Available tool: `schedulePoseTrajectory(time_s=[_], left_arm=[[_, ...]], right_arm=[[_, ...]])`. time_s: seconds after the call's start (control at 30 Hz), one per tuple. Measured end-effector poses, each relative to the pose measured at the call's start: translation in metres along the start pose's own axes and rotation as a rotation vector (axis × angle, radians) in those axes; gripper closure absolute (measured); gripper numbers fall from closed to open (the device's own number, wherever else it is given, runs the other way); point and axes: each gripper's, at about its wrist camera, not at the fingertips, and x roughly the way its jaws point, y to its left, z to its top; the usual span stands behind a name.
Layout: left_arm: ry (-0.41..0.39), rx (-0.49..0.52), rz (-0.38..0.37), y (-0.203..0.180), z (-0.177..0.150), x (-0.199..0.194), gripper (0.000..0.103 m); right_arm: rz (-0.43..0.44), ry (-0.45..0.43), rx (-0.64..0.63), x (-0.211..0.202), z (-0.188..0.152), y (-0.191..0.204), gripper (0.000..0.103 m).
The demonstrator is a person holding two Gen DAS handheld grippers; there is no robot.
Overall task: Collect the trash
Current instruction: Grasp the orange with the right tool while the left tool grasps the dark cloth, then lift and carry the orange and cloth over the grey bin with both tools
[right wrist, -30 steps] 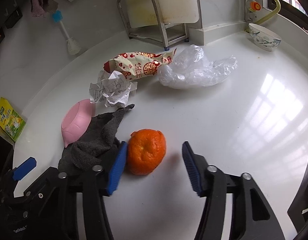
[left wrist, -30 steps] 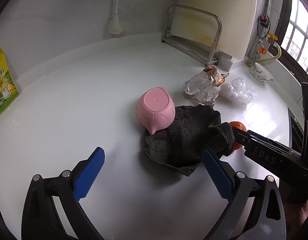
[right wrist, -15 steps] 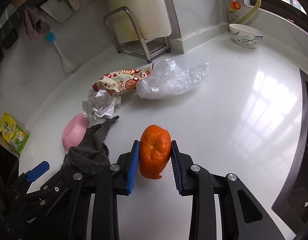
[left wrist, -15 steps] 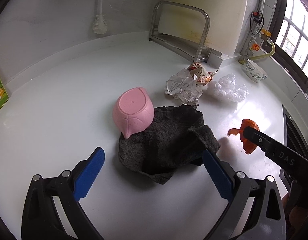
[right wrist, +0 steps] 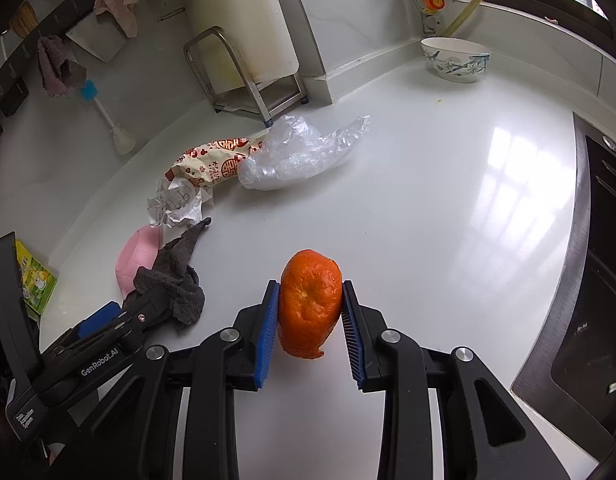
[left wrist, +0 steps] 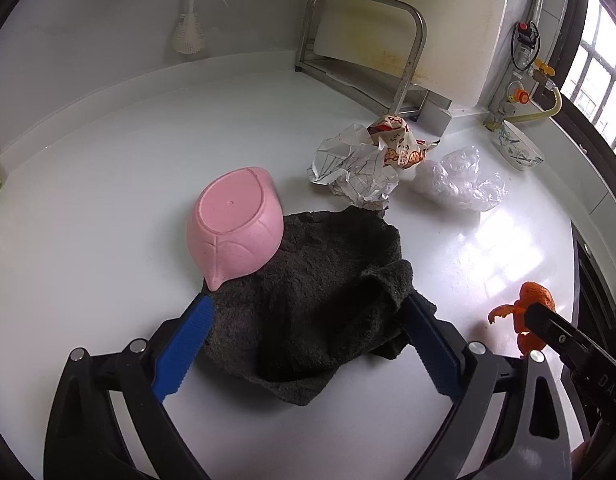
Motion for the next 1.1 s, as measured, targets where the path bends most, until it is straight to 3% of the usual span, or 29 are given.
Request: schedulePoseTrajectory(time_s=[0.13,0.43,0.77,1.1], left_arm=[[0.011,0.019,-0.027,-0.007,-0.003,0.002,0.043],[0.018,0.03,-0.047,-0.008,0.0,-0.013,0.075],[-0.01,0.061,-0.051,-0.004,0.003,-0.054,0.083],[-0.085,0.044,0.039,0.024,0.008,-0.097,0.084]], right_arm=[[0.0,-0.004,0.003,-0.005,-0.003,-0.003,0.073],[0.018,-0.01,0.005,-0.017,-0.008,-0.001,0.073],[0.05,-0.012,-0.012,-0.043,-0.017,0.014,0.073],[0.08,-0.021,-0.037,-0.076,-0.029,0.028,0.073]])
